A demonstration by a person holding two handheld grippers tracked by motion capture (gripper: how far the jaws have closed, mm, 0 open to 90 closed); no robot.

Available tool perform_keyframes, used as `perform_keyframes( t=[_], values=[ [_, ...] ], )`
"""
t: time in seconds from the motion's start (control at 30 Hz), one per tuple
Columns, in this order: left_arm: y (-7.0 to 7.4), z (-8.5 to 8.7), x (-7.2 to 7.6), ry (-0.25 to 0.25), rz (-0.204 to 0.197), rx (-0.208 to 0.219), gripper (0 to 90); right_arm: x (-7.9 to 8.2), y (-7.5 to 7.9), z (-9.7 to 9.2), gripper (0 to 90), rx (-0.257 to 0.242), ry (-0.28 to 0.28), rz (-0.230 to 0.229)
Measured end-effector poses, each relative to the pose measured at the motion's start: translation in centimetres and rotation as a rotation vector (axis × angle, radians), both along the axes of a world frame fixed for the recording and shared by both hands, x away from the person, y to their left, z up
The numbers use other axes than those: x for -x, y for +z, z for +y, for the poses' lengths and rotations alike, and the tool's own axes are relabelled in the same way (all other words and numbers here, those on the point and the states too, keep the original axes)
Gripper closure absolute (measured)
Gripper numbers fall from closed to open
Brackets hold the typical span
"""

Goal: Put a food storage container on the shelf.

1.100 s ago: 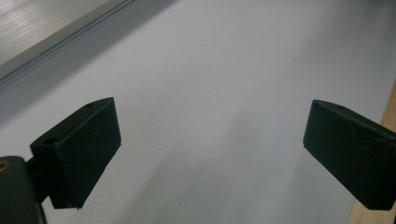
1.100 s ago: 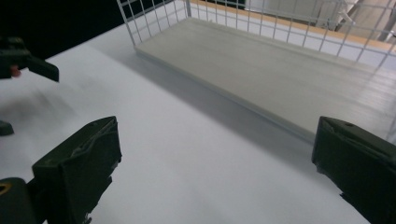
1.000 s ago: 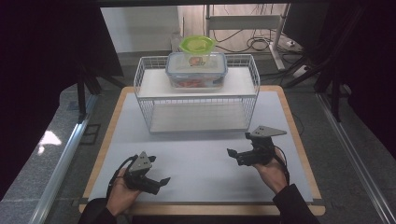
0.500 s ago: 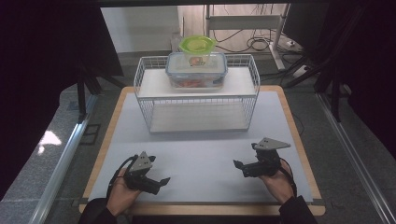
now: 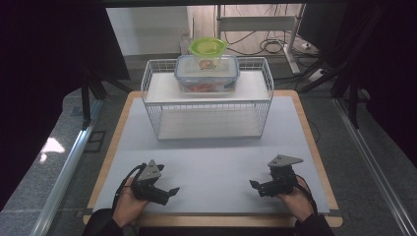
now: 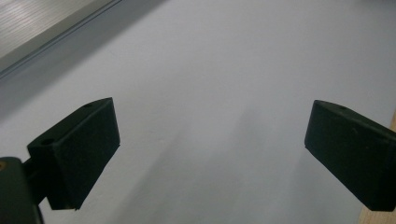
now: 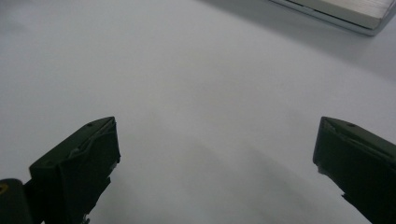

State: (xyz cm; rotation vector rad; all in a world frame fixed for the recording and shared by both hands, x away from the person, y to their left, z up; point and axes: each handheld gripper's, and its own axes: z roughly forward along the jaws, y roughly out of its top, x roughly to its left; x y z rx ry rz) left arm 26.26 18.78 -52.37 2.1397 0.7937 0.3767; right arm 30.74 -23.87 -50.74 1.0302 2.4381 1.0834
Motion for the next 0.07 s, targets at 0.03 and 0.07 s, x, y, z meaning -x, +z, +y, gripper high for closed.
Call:
perform_keyframes(
  t=[0.03,0.07],
  values=[
    [0.0,-0.01,-0.01,0.0,0.0,0.0,3.3,-0.03,-0.02,-0.07,0.4,-0.004,-0.005,0.002],
    [-0.01,-0.03,-0.02,0.0,0.0,-0.001,3.3,-0.06,-0.01,-0.12,0.3,-0.008,-0.008,0.002]
  ],
)
